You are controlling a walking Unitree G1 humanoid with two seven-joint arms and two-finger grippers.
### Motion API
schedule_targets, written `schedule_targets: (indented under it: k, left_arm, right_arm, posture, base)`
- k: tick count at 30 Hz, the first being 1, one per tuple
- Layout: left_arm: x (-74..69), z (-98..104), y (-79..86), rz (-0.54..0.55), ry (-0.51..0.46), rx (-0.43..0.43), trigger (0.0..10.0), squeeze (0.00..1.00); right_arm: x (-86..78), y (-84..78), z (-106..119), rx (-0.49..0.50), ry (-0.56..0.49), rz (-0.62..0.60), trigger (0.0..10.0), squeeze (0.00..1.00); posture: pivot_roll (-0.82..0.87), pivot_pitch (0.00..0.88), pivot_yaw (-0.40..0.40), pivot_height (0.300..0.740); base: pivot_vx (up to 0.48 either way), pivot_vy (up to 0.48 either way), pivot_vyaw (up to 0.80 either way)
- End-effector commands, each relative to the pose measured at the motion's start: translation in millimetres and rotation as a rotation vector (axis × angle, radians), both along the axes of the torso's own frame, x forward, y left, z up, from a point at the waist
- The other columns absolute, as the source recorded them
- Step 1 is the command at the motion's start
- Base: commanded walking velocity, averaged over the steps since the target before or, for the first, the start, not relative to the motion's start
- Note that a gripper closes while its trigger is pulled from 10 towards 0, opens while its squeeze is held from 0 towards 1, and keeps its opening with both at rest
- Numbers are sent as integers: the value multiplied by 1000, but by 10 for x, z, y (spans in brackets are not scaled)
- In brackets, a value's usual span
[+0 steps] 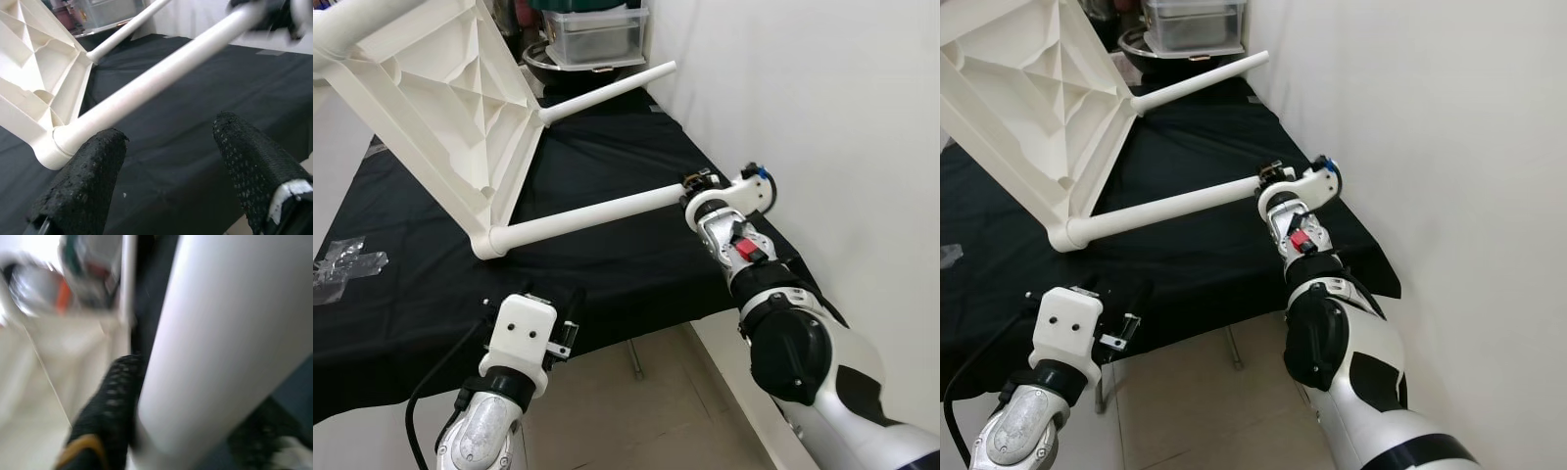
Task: Building children table
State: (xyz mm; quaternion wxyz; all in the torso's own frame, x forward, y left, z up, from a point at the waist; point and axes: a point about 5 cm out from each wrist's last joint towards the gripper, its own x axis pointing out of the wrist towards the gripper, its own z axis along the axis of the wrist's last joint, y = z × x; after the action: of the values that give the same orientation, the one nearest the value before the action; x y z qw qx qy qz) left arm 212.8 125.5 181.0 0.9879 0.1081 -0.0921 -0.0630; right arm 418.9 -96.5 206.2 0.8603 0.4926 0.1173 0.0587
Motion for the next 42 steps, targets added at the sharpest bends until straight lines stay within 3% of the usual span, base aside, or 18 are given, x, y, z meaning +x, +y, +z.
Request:
schedule_targets:
  k: [1,5,6,16,26,31,33,34,36,37,38,39,40,42]
  left_arm:
    - [-3,-25,11,5,18,5,10000,0]
    - [7,-27,-2,4,17,2,10000,0]
    - [10,-24,-12,4,16,-6,10000,0]
    - [27,-21,-27,8,11,-10,10000,0]
    - [79,-4,-17,14,-4,-14,10000,0]
    - [76,-2,-12,14,-8,-8,10000,0]
    - [76,-11,3,16,-4,-5,10000,0]
    - [76,-11,3,16,-4,-5,10000,0]
    - [83,-22,7,17,-3,-2,10000,0]
    - [83,-22,7,17,-3,-2,10000,0]
    - [102,-32,1,17,-5,-5,10000,0]
    - [110,-38,-6,16,-6,-5,10000,0]
    - [110,-38,-6,16,-6,-5,10000,0]
    - [123,-42,-13,14,-8,-6,10000,0]
  right_arm:
    - [-75,132,-226,-55,76,73,10000,1000]
    - [-70,63,-251,-79,99,35,10000,1000]
    - [-76,12,-294,-78,136,10,10000,0]
    - [-82,-85,-333,-32,198,-25,10000,0]
    - [-142,-278,-500,358,254,-84,10000,0]
    - [-196,-203,-554,340,228,29,10000,0]
    - [-281,-121,-613,324,236,167,10000,0]
    - [-281,-121,-613,324,236,167,10000,0]
    - [-422,-56,-637,313,213,340,10000,0]
    - [-422,-56,-637,313,213,340,10000,0]
    - [-656,-39,-651,233,166,517,10000,0]
    - [-774,-72,-599,177,92,579,10000,0]
    - [-774,-72,-599,177,92,579,10000,0]
    - [-914,-155,-466,51,-61,638,10000,0]
  posture:
    - [121,132,-69,740]
    - [115,131,-68,740]
    - [113,129,-71,740]
    - [104,125,-72,740]
    - [99,110,-69,740]
    - [99,97,-68,740]
    - [94,93,-65,740]
    - [94,93,-65,740]
    - [86,86,-64,740]
    - [86,86,-64,740]
    - [74,78,-61,740]
    - [72,75,-59,740]
    - [72,75,-59,740]
    - [70,71,-58,740]
  base:
    - [0,0,0]
    - [0,0,0]
    - [0,0,0]
    - [0,0,0]
    - [0,0,0]
    - [0,0,0]
    - [0,0,0]
    - [0,0,0]
    - [0,0,0]
    - [0,0,0]
    - [0,0,0]
    - [0,0,0]
    - [0,0,0]
    - [0,0,0]
